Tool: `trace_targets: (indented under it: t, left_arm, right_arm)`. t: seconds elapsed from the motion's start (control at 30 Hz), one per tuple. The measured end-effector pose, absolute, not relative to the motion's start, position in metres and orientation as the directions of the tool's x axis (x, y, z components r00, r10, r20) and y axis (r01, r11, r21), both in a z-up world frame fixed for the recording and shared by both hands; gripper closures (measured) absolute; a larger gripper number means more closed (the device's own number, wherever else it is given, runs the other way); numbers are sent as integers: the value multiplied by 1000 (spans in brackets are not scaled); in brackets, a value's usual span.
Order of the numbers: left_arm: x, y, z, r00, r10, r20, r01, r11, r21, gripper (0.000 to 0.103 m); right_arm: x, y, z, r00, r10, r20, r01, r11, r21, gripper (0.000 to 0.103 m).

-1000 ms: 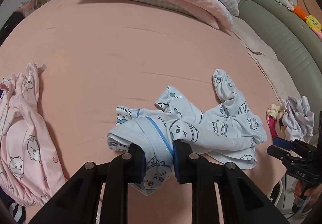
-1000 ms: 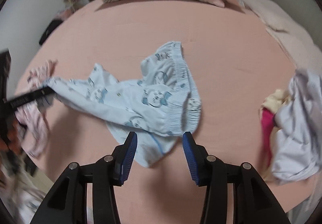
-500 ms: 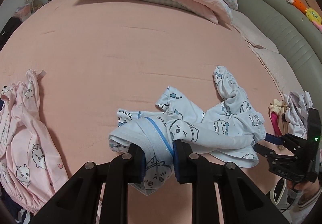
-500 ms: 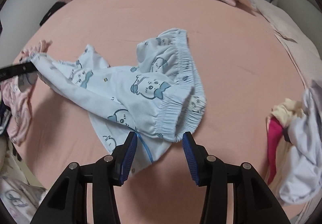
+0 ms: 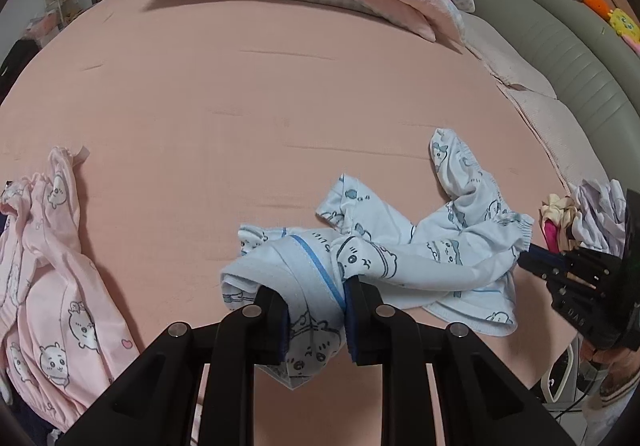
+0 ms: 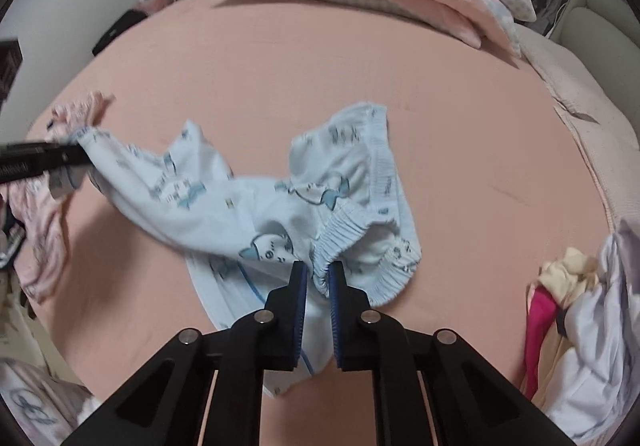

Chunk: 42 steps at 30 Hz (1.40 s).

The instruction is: Fold clothes

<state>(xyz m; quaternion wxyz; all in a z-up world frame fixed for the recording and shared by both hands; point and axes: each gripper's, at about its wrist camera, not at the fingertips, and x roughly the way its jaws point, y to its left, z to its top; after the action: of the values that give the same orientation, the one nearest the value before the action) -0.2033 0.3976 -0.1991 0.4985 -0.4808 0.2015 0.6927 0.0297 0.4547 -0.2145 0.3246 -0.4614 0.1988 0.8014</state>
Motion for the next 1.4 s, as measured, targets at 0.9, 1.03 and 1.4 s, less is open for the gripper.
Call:
trace_targets:
  t: [0.9, 1.03, 1.4]
  left_arm:
    - [-235, 440, -175, -77, 463, -883, -904, -407, -135, 85]
    - [-235, 442, -171, -82, 459, -885, -907, -402, -125, 85]
    - [-234, 443, -161, -95, 469, -878, -916, -387, -107, 85]
  right_arm:
    - [-9, 490, -175, -379, 295, -877, -663, -747, 35, 69]
    - [9, 486, -184, -373, 253, -893, -690, -719, 84, 61]
    - [7, 469, -214, -388, 172, -905, -655, -743, 139, 51]
